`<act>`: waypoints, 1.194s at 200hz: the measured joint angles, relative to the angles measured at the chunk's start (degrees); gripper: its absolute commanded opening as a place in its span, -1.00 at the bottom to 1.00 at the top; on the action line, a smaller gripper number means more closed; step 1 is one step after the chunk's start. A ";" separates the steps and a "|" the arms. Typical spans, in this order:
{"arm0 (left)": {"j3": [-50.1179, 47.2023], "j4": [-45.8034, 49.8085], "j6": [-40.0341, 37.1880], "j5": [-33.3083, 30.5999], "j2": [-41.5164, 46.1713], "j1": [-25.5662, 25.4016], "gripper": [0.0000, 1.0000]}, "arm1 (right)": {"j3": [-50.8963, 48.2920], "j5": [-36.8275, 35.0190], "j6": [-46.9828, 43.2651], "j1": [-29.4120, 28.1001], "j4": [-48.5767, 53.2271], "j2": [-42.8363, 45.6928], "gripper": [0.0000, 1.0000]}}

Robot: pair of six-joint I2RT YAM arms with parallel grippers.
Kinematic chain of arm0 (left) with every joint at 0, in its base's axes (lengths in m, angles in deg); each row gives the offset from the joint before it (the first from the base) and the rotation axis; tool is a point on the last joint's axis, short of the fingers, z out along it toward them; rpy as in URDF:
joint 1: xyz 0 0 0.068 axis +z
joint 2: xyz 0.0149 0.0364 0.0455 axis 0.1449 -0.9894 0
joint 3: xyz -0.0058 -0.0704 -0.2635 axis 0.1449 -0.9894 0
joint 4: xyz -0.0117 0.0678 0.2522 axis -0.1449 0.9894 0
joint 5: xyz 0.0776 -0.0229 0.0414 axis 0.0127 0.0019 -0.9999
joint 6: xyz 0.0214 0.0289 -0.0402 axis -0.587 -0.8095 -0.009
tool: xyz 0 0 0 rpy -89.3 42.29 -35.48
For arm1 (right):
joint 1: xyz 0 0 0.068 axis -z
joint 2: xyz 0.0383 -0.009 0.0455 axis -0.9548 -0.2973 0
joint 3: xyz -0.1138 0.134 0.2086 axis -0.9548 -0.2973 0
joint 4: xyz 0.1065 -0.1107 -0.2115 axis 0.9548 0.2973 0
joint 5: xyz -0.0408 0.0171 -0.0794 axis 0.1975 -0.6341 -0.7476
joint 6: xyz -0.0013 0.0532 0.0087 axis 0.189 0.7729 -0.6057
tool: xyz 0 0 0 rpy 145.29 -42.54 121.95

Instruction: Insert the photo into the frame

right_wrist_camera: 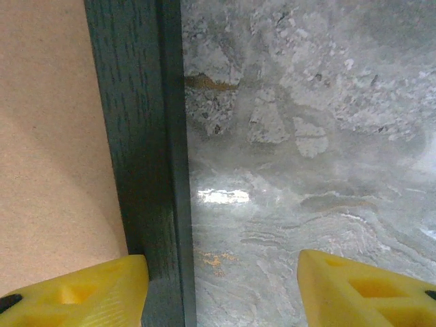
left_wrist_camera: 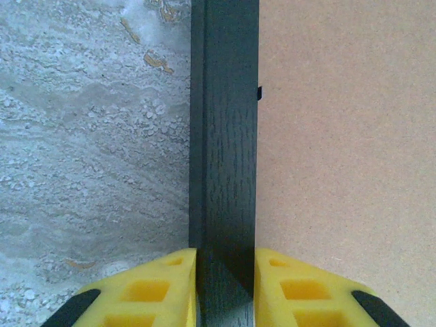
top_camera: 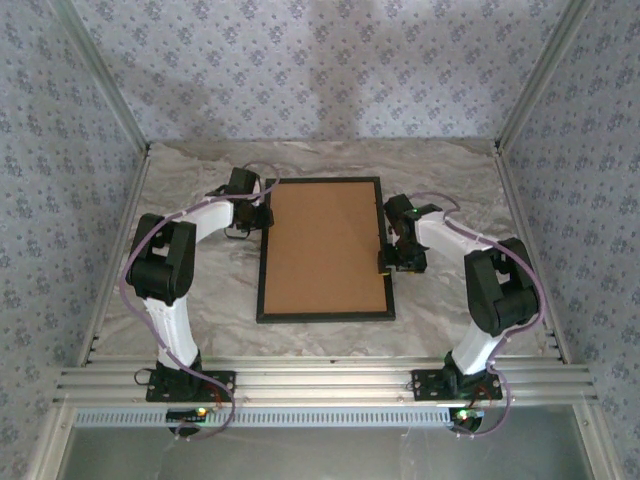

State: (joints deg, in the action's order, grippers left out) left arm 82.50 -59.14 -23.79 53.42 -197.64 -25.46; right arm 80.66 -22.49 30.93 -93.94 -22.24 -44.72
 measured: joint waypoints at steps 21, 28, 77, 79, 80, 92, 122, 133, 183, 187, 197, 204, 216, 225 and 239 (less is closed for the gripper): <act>0.00 0.00 0.00 0.00 0.00 0.00 -0.48 | -0.15 0.22 0.00 0.00 -0.33 -0.02 0.23; 0.00 0.00 0.00 0.00 0.00 0.00 -0.48 | -0.22 0.26 0.02 -0.02 -0.42 -0.04 0.23; 0.00 0.00 0.00 0.09 0.00 0.00 -0.48 | 0.17 0.26 1.03 -1.07 -0.70 -1.07 0.23; 0.00 0.00 0.00 0.11 0.00 0.00 -0.48 | 0.24 0.15 1.05 -1.18 -0.68 -1.20 0.22; 0.00 0.00 0.00 0.15 0.00 0.00 -0.48 | 0.28 0.15 1.05 -1.22 -0.66 -1.25 0.23; 0.00 -0.02 0.02 0.22 0.00 0.00 -0.48 | 0.98 -0.39 1.25 -1.77 -0.17 -1.92 0.23; 0.00 -0.02 0.07 0.22 0.00 -0.02 -0.49 | 2.58 -1.01 1.68 -2.56 1.20 -3.67 0.22; 0.00 -0.02 0.17 0.22 0.00 -0.02 -0.49 | 2.89 -0.98 1.95 -2.60 1.55 -4.15 0.23; -0.15 -0.24 0.22 0.22 0.02 -0.02 -0.49 | 3.02 -1.33 2.82 -3.08 1.62 -5.03 0.22; -0.17 -0.24 0.22 0.22 0.04 -0.02 -0.49 | 3.04 -1.36 2.95 -3.19 1.62 -5.09 0.22; -0.24 -0.28 0.22 0.22 0.04 -0.02 -0.49 | 3.15 -1.40 3.17 -3.45 1.60 -5.31 0.22; -0.31 -0.33 0.22 0.20 0.09 -0.02 -0.49 | 3.21 -1.40 3.30 -3.72 1.36 -5.57 0.22; -0.31 -0.37 0.22 0.20 0.09 -0.02 -0.49 | 3.37 -1.36 3.58 -4.52 0.96 -6.64 0.22; -0.31 -0.35 0.20 -0.11 0.11 -0.02 -0.49 | 3.48 -1.40 3.61 -4.74 1.16 -6.67 0.22; -0.31 -0.39 0.20 -0.24 0.11 0.13 -0.49 | 3.48 -1.31 3.82 -5.03 1.07 -6.69 0.22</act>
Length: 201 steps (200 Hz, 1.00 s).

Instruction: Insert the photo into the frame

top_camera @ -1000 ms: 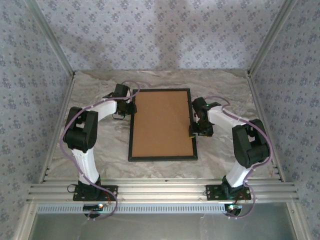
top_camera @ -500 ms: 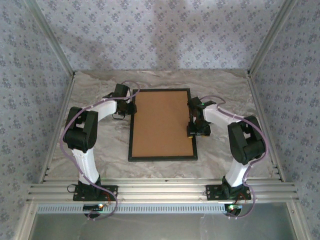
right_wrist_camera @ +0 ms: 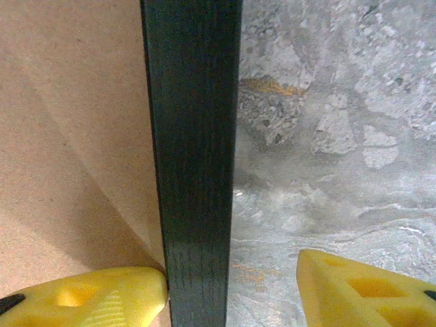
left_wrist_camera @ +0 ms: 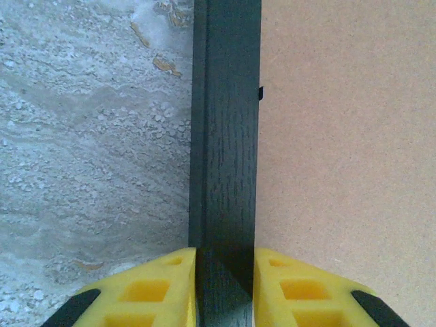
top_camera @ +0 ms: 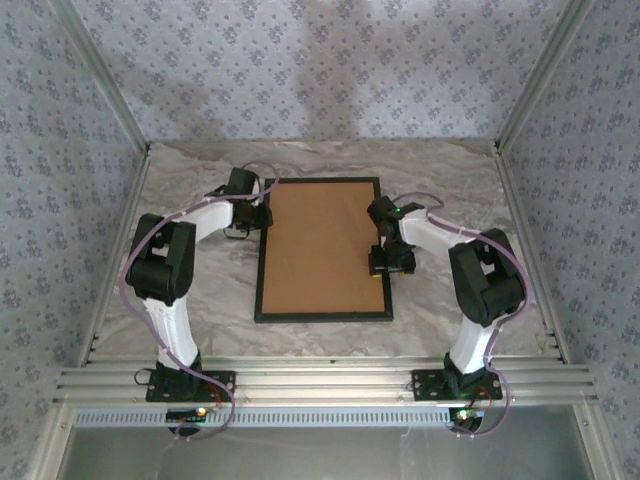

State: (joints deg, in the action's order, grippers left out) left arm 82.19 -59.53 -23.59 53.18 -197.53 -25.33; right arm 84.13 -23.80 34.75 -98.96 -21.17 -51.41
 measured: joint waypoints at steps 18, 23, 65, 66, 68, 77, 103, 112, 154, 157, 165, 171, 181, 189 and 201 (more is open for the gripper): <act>-0.02 0.00 0.02 0.00 0.02 0.00 -0.49 | 0.00 -0.04 0.07 -0.02 0.02 -0.04 0.22; -0.02 0.00 0.02 0.00 0.02 0.00 -0.49 | 0.00 -0.02 0.15 -0.02 0.02 -0.04 0.22; -0.11 -0.07 0.00 -0.22 0.09 0.00 -0.49 | -0.52 1.11 0.20 0.63 -0.50 1.16 0.22; -0.11 -0.09 0.00 -0.22 0.09 0.00 -0.49 | -0.52 1.16 0.20 0.63 -0.50 1.20 0.22; -0.11 -0.07 0.02 -0.24 0.09 0.00 -0.49 | -0.52 1.31 0.20 0.70 -0.52 1.33 0.22; -0.11 -0.07 0.00 -0.31 0.11 0.00 -0.49 | -0.57 1.88 0.17 1.14 -0.52 1.90 0.22; -0.11 0.00 0.00 -0.44 0.20 0.00 -0.49 | -0.59 2.49 -0.09 2.38 0.13 2.84 0.23; -0.11 0.00 0.00 -0.44 0.20 0.00 -0.49 | -0.59 2.62 -0.44 2.82 0.28 3.15 0.23; -0.22 0.76 -0.02 0.28 0.44 0.09 -0.48 | -0.31 3.67 -2.01 7.08 -0.20 6.56 0.23; -0.22 0.85 -0.02 0.33 0.48 0.09 -0.48 | -0.17 3.78 -2.12 7.67 -0.20 7.02 0.24; -0.22 1.25 -0.04 0.48 0.59 0.11 -0.48 | 0.20 4.09 -2.43 9.03 -0.33 7.96 0.24; -0.22 1.57 -0.04 0.50 0.66 0.11 -0.48 | 0.52 4.44 -2.51 10.08 -0.63 8.63 0.24; -0.22 2.08 -0.11 0.50 0.74 0.11 -0.46 | 1.31 5.11 -2.86 11.78 -1.18 9.49 0.25; -0.22 2.29 -0.17 0.48 0.83 0.11 -0.45 | 2.16 5.55 -2.89 12.94 -1.66 9.62 0.25; -0.22 2.95 -0.22 0.46 0.98 0.13 -0.44 | 3.72 6.43 -3.10 14.40 -2.99 9.46 0.25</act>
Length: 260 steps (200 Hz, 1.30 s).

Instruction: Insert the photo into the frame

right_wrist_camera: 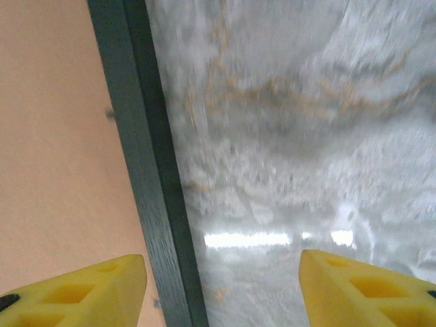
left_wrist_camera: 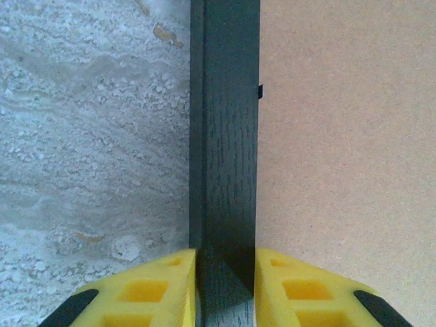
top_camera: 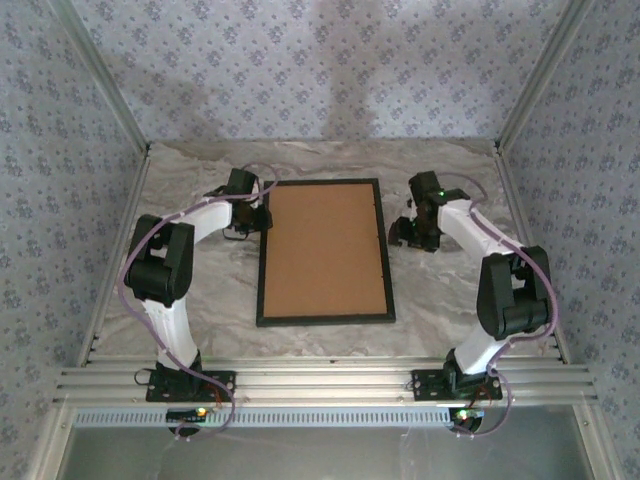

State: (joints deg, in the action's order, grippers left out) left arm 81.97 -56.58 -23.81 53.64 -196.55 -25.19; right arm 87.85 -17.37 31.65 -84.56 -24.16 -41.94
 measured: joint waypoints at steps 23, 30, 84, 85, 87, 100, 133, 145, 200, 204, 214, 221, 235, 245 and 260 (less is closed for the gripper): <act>0.00 1.38 -0.02 0.26 0.37 0.42 -0.32 | 3.67 1.79 -0.33 1.55 -2.43 -2.05 0.25; 0.00 2.05 -0.07 0.50 0.52 0.61 -0.19 | 4.90 2.23 -0.44 1.75 -3.26 -3.28 0.25; 1.46 7.67 -0.04 1.70 1.55 4.68 0.39 | 16.63 6.05 -1.53 2.36 -7.76 -17.59 0.20; 1.55 7.74 -0.09 1.68 1.55 4.74 0.39 | 16.98 6.12 -1.60 2.34 -7.87 -18.01 0.20; 1.81 8.02 -0.13 1.64 1.55 4.96 0.39 | 17.33 6.19 -1.68 2.34 -7.93 -18.45 0.20; 3.58 9.29 -0.24 1.51 1.57 6.16 0.41 | 20.22 6.64 -2.12 2.34 -8.15 -21.59 0.18; 8.79 11.85 -0.72 1.33 1.42 8.94 0.42 | 25.20 7.19 -3.34 2.01 -8.22 -26.91 0.14; 11.34 13.11 -1.16 1.01 0.76 9.64 0.43 | 26.18 7.10 -3.65 1.73 -7.80 -27.87 0.12; 25.00 20.70 -4.76 -1.16 -7.93 10.12 0.40 | 27.98 4.35 -4.79 -1.79 -6.40 -30.97 -0.43; 25.99 21.46 -4.98 -1.14 -8.59 10.12 0.39 | 28.13 3.63 -4.68 -2.03 -6.19 -30.97 -0.45; 28.37 23.19 -5.60 -1.11 -10.45 10.08 0.36 | 28.37 2.78 -4.76 -2.45 -6.01 -30.95 -0.54; 29.55 24.11 -5.95 -1.16 -11.34 9.99 0.33 | 28.41 2.45 -4.83 -2.56 -5.99 -30.95 -0.60; 31.67 26.25 -6.69 -1.29 -12.87 9.73 0.28 | 28.48 1.99 -4.85 -2.64 -5.90 -30.93 -0.68; 32.74 27.67 -7.17 -1.38 -13.62 9.42 0.27 | 28.48 1.77 -4.74 -2.71 -5.88 -30.86 -0.70; 34.36 29.81 -7.74 -1.77 -14.56 8.55 0.27 | 28.48 1.53 -4.72 -2.82 -5.88 -30.86 -0.72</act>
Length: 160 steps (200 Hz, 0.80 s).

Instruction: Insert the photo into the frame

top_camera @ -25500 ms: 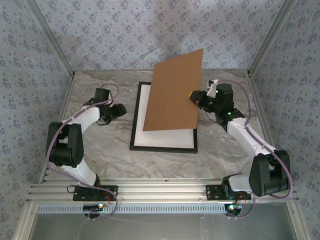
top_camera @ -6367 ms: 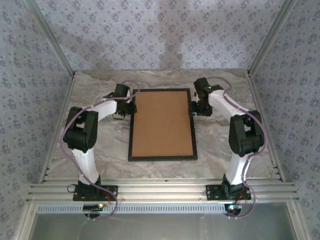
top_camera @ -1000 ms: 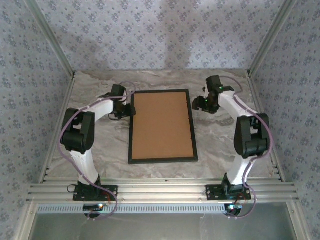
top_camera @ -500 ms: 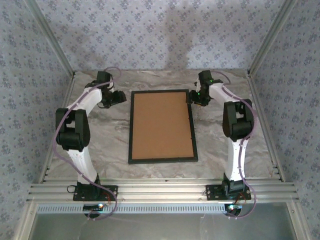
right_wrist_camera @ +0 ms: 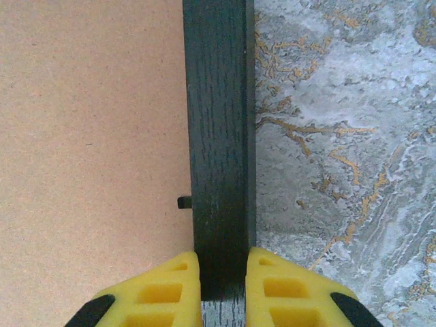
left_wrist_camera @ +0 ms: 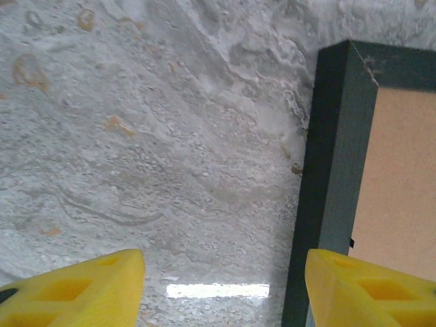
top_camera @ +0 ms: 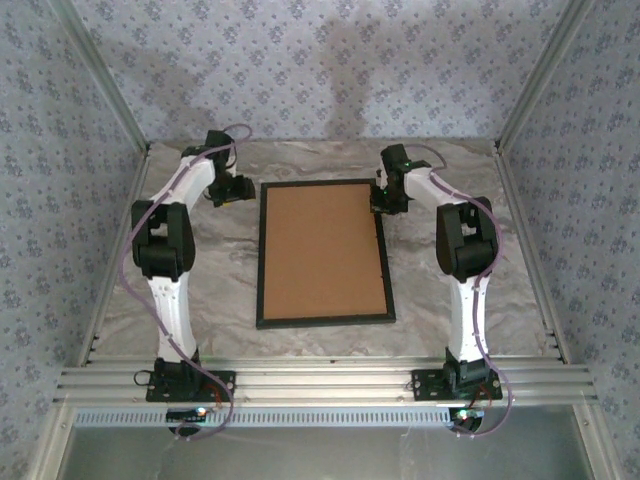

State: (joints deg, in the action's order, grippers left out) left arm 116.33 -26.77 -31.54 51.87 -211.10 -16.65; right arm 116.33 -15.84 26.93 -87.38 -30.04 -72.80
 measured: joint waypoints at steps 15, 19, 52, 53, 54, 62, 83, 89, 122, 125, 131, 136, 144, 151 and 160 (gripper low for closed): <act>0.85 1.64 -0.28 -0.44 -0.39 -1.22 0.27 | 0.00 -0.04 0.00 0.00 0.00 0.02 -0.72; 0.96 1.97 -0.44 -0.55 -0.39 -1.51 0.27 | 0.00 -0.04 0.00 0.00 0.00 0.04 -0.72; 3.85 5.27 -1.11 -0.87 -1.95 -3.67 0.28 | -0.02 -0.04 0.00 0.00 0.00 0.07 -0.72; 4.09 5.40 -1.11 -0.90 -2.12 -3.74 0.28 | -0.02 -0.04 0.00 0.00 0.00 0.07 -0.72; 4.20 5.42 -1.11 -0.92 -2.19 -3.74 0.28 | -0.02 -0.04 0.00 0.00 0.00 0.07 -0.72; 5.16 5.57 -1.20 -1.09 -3.06 -4.00 0.28 | -0.02 -0.04 0.00 -0.02 -0.02 0.07 -0.72; 5.99 6.03 -1.22 -1.38 -4.46 -4.13 0.28 | -0.02 -0.02 0.00 -0.02 -0.02 0.07 -0.72; 6.03 6.34 -1.22 -1.57 -4.68 -4.13 0.28 | -0.02 -0.02 0.00 -0.02 -0.02 0.07 -0.72; 6.16 6.67 -1.05 -2.21 -5.35 -4.13 0.28 | -0.02 -0.02 0.00 -0.11 -0.15 0.07 -0.72; 6.19 6.67 -1.07 -2.34 -5.44 -4.13 0.28 | -0.02 -0.02 0.00 -0.11 -0.15 0.07 -0.73; 6.25 6.64 -1.05 -2.51 -5.55 -4.20 0.28 | -0.02 -0.02 0.00 -0.09 -0.15 0.07 -0.73; 6.32 6.64 -1.07 -2.60 -5.68 -4.20 0.28 | -0.02 -0.02 0.00 -0.09 -0.15 0.07 -0.73; 6.40 6.64 -1.07 -2.67 -5.88 -4.24 0.28 | -0.02 -0.02 0.00 -0.11 -0.15 0.07 -0.73; 6.40 6.62 -1.05 -2.69 -6.03 -4.24 0.28 | -0.02 -0.02 0.00 -0.09 -0.15 0.07 -0.73; 6.40 6.64 -1.07 -2.82 -6.21 -4.35 0.28 | -0.02 -0.02 0.00 -0.09 -0.15 0.07 -0.73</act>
State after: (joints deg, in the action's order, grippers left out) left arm 122.74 -20.12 -32.62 49.05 -217.31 -21.00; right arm 116.30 -15.86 26.93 -87.47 -30.20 -72.74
